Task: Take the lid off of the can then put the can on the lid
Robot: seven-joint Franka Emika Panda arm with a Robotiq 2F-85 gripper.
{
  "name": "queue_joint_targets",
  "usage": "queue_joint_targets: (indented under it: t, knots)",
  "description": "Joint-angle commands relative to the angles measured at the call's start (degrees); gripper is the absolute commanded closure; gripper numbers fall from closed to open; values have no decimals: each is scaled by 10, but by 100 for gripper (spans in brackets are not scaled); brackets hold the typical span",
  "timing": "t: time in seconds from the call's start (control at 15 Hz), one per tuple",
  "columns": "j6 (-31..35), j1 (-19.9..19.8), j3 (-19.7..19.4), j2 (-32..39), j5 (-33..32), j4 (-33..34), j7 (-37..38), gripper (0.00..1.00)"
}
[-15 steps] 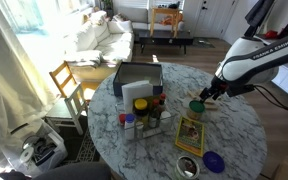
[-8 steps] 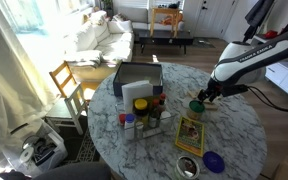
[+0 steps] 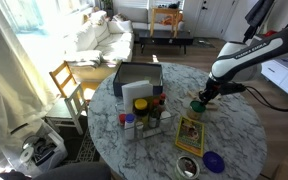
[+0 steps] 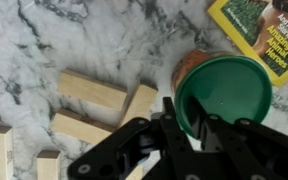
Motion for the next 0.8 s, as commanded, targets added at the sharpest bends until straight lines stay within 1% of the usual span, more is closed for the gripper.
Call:
queue_joint_targets:
  t: [0.0,0.33,0.47,0.73]
  knots:
    - [-35,-19,16,20,31,24,-28,100]
    - [-55,-22,11,21,29,35,-30,100]
    - [-55,-21,4,12,18,32,-25,100]
    - [-41,-11,-34,-28,-53,10,-7,100]
